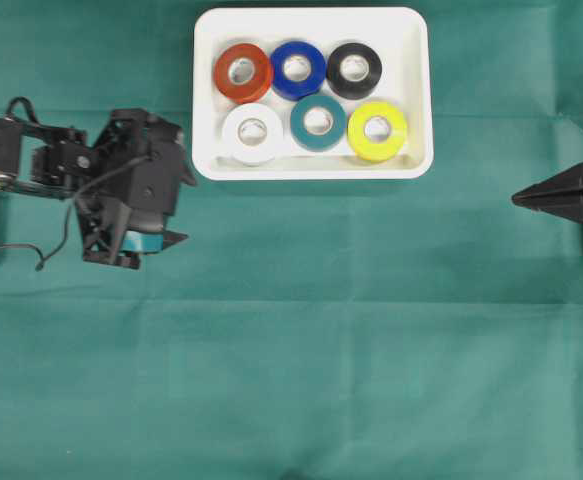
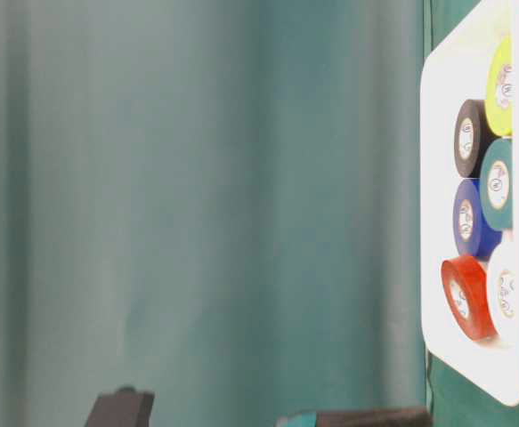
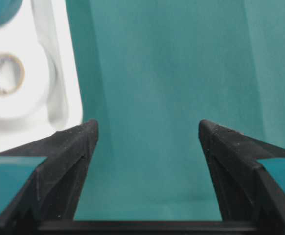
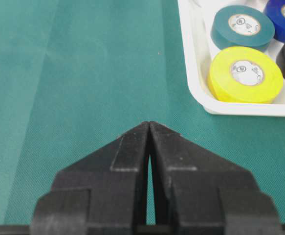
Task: Put the tape into the white case with the left arm.
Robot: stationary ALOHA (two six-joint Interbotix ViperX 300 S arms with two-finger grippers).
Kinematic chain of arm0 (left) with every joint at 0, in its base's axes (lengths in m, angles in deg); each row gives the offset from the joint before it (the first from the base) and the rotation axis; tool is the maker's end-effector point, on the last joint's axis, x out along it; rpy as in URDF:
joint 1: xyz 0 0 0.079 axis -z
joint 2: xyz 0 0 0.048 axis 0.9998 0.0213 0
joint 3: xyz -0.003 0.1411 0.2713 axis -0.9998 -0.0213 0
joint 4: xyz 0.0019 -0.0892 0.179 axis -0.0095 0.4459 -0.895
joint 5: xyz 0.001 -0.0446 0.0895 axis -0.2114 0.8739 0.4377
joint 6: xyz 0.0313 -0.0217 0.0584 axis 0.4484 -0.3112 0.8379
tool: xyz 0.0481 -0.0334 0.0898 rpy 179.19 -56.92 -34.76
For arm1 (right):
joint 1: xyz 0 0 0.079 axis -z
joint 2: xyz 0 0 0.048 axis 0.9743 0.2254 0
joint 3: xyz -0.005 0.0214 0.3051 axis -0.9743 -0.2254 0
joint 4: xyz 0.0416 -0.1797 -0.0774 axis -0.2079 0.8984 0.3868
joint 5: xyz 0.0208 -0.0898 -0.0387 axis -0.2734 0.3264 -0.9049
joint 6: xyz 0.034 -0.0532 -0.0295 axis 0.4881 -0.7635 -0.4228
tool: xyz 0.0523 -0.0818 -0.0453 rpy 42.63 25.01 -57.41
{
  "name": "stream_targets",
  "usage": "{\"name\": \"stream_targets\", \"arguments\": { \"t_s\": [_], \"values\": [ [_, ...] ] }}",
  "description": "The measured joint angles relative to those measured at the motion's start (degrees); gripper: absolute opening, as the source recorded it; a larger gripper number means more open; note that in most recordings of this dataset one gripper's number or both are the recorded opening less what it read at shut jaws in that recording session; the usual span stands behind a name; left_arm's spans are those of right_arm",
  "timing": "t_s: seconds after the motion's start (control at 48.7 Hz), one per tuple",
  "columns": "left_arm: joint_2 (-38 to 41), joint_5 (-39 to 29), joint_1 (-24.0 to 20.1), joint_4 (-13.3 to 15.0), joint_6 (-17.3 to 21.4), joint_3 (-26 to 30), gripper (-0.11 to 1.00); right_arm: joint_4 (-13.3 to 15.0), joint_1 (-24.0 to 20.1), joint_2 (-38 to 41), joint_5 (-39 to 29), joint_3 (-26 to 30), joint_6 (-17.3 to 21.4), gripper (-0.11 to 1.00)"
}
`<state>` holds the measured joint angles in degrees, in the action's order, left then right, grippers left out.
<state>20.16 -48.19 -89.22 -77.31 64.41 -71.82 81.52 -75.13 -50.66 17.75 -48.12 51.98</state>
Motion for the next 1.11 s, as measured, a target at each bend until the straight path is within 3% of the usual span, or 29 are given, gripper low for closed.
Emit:
{"name": "stream_targets", "arguments": {
  "t_s": [0.164,0.822,1.11],
  "values": [
    [-4.4,0.0,0.0,-0.1,-2.1,-2.8,0.82,0.0,0.0,-0.1,0.1,0.0,0.0,-0.09],
    [-22.6,6.6,0.1,-0.1,-2.3,-13.5,0.82,0.0,0.0,-0.1,0.0,0.0,0.0,-0.09],
    [-31.7,8.3,0.0,0.0,-5.2,-18.0,0.82,0.0,0.0,-0.1,0.0,0.0,0.0,-0.09]
  ]
}}
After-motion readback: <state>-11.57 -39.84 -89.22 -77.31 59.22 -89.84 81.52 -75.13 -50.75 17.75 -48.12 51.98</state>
